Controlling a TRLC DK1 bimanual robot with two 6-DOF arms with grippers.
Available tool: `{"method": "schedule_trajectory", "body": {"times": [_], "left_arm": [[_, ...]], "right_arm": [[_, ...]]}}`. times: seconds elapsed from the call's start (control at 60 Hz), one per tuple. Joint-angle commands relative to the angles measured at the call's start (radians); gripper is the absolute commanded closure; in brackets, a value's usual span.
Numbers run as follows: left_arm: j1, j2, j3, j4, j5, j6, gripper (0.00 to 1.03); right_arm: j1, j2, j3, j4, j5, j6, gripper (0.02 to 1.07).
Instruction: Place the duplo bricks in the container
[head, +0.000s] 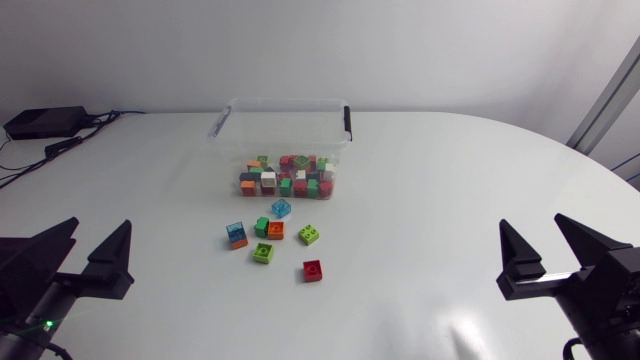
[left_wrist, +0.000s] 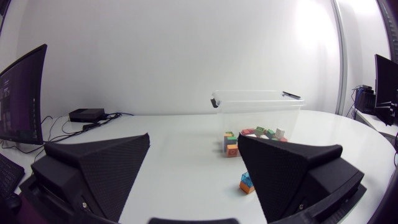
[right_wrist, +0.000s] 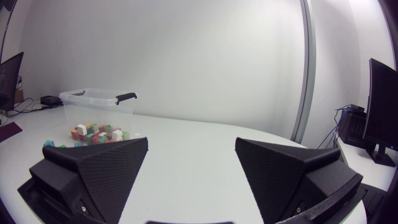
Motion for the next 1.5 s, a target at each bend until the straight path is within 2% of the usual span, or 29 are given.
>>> {"method": "schedule_trajectory", "body": {"times": [0.0,0.117,0.317,0.483,0.617,0.7,0.783,0.85,0.883,0.95,1.1,1.167,1.333,1.4,1.483], "left_arm": [[-0.008,0.058,0.094,-0.006,-0.005,-0.021,0.06],[-0.016,0.239,0.205,-0.017,-0.005,-0.031,0.06],[-0.048,0.524,0.382,-0.053,-0.002,-0.031,0.06],[-0.086,0.848,0.557,-0.172,0.001,-0.020,0.08],[-0.119,1.015,0.652,-0.253,0.004,0.000,0.08],[-0.139,1.096,0.702,-0.291,0.004,0.048,0.08],[-0.163,1.204,0.769,-0.357,0.004,0.202,0.08],[-0.172,1.288,0.820,-0.408,0.003,0.367,0.08],[-0.172,1.334,0.846,-0.435,0.003,0.400,0.07],[-0.172,1.391,0.872,-0.449,0.003,0.423,0.07],[-0.174,1.523,0.947,-0.517,0.032,0.535,0.07],[-0.189,1.556,0.956,-0.526,0.060,0.580,0.08],[-0.251,1.630,0.962,-0.527,0.083,0.658,0.08],[-0.261,1.668,0.979,-0.529,0.087,0.687,0.08],[-0.271,1.711,1.005,-0.529,0.096,0.722,0.10]], "right_arm": [[0.007,-0.004,0.042,-0.018,0.004,0.022,0.06],[0.014,0.058,0.113,-0.018,-0.005,0.022,0.07],[0.053,0.324,0.273,-0.001,-0.010,0.022,0.07],[0.072,0.532,0.409,-0.019,-0.021,0.022,0.07],[0.091,0.689,0.507,-0.078,-0.024,0.022,0.07],[0.099,0.784,0.584,-0.162,-0.042,0.019,0.07],[0.103,0.870,0.658,-0.273,-0.059,-0.001,0.07],[0.112,0.924,0.691,-0.315,-0.076,-0.032,0.07],[0.114,0.944,0.704,-0.335,-0.090,-0.032,0.07],[0.112,0.990,0.725,-0.363,-0.111,-0.037,0.07],[0.103,1.099,0.776,-0.409,-0.179,-0.181,0.07],[0.111,1.129,0.797,-0.434,-0.171,-0.250,0.07],[0.192,1.241,0.891,-0.631,-0.102,-0.380,0.07],[0.238,1.229,0.832,-0.556,-0.076,-0.468,0.10],[0.312,1.253,0.849,-0.562,-0.090,-0.469,0.11]]}}
